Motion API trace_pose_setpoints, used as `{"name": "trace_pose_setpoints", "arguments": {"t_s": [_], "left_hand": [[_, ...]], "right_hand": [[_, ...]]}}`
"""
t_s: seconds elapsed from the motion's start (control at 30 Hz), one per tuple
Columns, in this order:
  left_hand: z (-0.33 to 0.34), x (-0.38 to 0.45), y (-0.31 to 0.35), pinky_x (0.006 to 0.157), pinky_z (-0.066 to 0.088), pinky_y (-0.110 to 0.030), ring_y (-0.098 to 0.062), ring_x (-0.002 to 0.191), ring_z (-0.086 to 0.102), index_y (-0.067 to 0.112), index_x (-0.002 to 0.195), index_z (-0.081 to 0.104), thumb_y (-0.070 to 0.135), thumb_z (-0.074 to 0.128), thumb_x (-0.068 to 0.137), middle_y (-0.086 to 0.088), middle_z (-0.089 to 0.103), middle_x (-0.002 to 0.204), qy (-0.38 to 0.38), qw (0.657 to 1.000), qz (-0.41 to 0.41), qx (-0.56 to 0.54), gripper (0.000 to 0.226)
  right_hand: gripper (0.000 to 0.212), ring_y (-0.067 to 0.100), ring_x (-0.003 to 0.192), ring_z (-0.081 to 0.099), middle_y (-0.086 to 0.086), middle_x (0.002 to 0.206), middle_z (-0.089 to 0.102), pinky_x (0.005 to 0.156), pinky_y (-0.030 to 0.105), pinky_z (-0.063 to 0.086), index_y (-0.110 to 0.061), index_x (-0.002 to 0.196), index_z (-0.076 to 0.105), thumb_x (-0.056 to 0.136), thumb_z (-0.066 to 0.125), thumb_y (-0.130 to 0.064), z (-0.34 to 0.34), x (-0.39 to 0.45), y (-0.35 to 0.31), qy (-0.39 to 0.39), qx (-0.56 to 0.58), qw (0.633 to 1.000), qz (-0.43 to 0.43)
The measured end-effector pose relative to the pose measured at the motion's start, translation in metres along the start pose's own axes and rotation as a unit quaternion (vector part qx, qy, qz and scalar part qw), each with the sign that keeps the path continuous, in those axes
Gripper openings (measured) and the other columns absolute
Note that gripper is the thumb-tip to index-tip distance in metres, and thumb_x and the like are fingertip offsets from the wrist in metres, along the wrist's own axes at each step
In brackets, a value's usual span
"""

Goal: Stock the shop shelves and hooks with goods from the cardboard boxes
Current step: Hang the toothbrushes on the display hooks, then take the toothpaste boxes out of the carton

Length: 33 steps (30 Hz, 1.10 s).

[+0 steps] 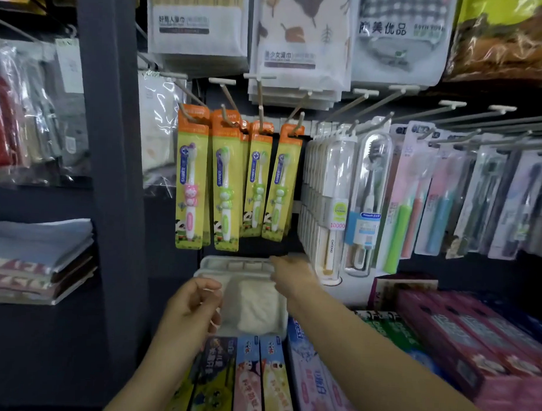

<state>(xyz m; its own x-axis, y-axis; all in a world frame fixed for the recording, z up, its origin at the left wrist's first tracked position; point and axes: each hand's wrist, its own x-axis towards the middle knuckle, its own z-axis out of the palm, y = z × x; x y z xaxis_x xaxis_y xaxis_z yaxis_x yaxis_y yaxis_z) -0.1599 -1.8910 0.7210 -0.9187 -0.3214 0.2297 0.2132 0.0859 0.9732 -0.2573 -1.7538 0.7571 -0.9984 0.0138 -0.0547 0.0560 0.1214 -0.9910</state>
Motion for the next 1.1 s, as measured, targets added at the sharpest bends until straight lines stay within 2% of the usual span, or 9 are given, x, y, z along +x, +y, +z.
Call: {"name": "trace_pose_setpoints", "arguments": {"t_s": [0.13, 0.3, 0.43, 0.53, 0.63, 0.7, 0.8, 0.87, 1.1], "left_hand": [[0.001, -0.012, -0.003, 0.057, 0.045, -0.029, -0.016, 0.064, 0.057, 0.019, 0.090, 0.063, 0.010, 0.053, 0.095, -0.011, 0.064, 0.083, -0.010, 1.000, 0.016, -0.001, 0.015], [0.018, -0.039, -0.013, 0.057, 0.048, -0.021, -0.003, 0.055, 0.058, 0.021, 0.084, 0.063, 0.011, 0.055, 0.093, 0.007, 0.066, 0.068, -0.056, 0.998, 0.027, -0.017, 0.015], [0.039, -0.076, -0.041, 0.059, 0.050, -0.027, -0.003, 0.053, 0.058, 0.024, 0.078, 0.062, 0.007, 0.056, 0.092, 0.008, 0.066, 0.062, -0.101, 0.995, 0.016, -0.020, 0.023], [0.059, -0.108, -0.068, 0.055, 0.050, -0.015, -0.003, 0.053, 0.058, 0.020, 0.081, 0.060, 0.003, 0.052, 0.092, 0.007, 0.067, 0.065, -0.165, 0.986, -0.014, -0.021, 0.021], [0.089, -0.149, -0.094, 0.059, 0.050, -0.027, -0.007, 0.054, 0.058, 0.020, 0.084, 0.060, 0.004, 0.051, 0.094, 0.002, 0.067, 0.069, -0.244, 0.967, -0.067, 0.002, 0.021], [0.115, -0.179, -0.113, 0.061, 0.047, -0.034, -0.011, 0.058, 0.059, 0.022, 0.084, 0.061, 0.009, 0.052, 0.094, -0.003, 0.065, 0.072, -0.297, 0.947, -0.117, 0.031, 0.019], [0.154, -0.223, -0.146, 0.061, 0.045, -0.029, -0.014, 0.062, 0.058, 0.027, 0.082, 0.060, 0.015, 0.053, 0.095, -0.005, 0.064, 0.077, -0.353, 0.916, -0.179, 0.072, 0.020], [0.180, -0.253, -0.169, 0.063, 0.046, -0.030, -0.014, 0.062, 0.058, 0.023, 0.085, 0.060, 0.014, 0.053, 0.095, -0.008, 0.063, 0.080, -0.369, 0.902, -0.205, 0.093, 0.015], [0.275, -0.368, -0.255, 0.059, 0.045, -0.033, -0.021, 0.062, 0.054, 0.018, 0.085, 0.056, 0.009, 0.050, 0.096, -0.012, 0.062, 0.083, -0.315, 0.875, -0.323, 0.174, 0.016]], "right_hand": [[0.013, 0.018, 0.093, 0.062, 0.003, 0.100, 0.061, 0.083, 0.027, 0.051, -0.023, 0.108, 0.059, 0.095, 0.055, -0.020, -0.022, -0.051, 0.027, -0.033, 0.005, 0.993, -0.111], [0.017, 0.004, 0.087, 0.063, -0.010, 0.091, 0.066, 0.072, 0.014, 0.049, -0.027, 0.107, 0.059, 0.093, 0.058, -0.018, -0.072, -0.122, 0.064, 0.021, -0.011, 0.976, -0.216], [0.017, 0.005, 0.082, 0.064, -0.008, 0.089, 0.066, 0.072, 0.015, 0.051, -0.028, 0.104, 0.060, 0.091, 0.059, -0.018, -0.130, -0.168, 0.127, 0.163, -0.028, 0.972, -0.168], [0.020, 0.006, 0.075, 0.061, -0.006, 0.084, 0.066, 0.070, 0.016, 0.048, -0.029, 0.098, 0.059, 0.091, 0.060, -0.011, -0.184, -0.212, 0.185, 0.302, -0.055, 0.945, -0.114], [0.018, 0.003, 0.071, 0.060, -0.007, 0.081, 0.067, 0.069, 0.017, 0.049, -0.028, 0.097, 0.060, 0.090, 0.061, -0.012, -0.232, -0.261, 0.241, 0.375, -0.062, 0.924, -0.036], [0.016, 0.011, 0.075, 0.062, 0.000, 0.087, 0.068, 0.071, 0.022, 0.051, -0.029, 0.098, 0.060, 0.090, 0.062, -0.014, -0.256, -0.290, 0.273, 0.391, -0.057, 0.918, 0.016], [0.019, 0.002, 0.072, 0.060, -0.005, 0.087, 0.065, 0.063, 0.007, 0.045, -0.034, 0.096, 0.058, 0.091, 0.061, -0.016, -0.290, -0.323, 0.311, 0.401, -0.083, 0.909, 0.082], [0.016, 0.002, 0.073, 0.060, -0.006, 0.089, 0.064, 0.060, 0.011, 0.044, -0.029, 0.104, 0.059, 0.091, 0.061, -0.020, -0.316, -0.341, 0.338, 0.404, -0.089, 0.901, 0.128], [0.026, 0.010, 0.082, 0.061, -0.003, 0.093, 0.062, 0.059, 0.020, 0.045, -0.019, 0.119, 0.055, 0.094, 0.058, -0.024, -0.432, -0.389, 0.443, 0.341, -0.107, 0.892, 0.278]]}}
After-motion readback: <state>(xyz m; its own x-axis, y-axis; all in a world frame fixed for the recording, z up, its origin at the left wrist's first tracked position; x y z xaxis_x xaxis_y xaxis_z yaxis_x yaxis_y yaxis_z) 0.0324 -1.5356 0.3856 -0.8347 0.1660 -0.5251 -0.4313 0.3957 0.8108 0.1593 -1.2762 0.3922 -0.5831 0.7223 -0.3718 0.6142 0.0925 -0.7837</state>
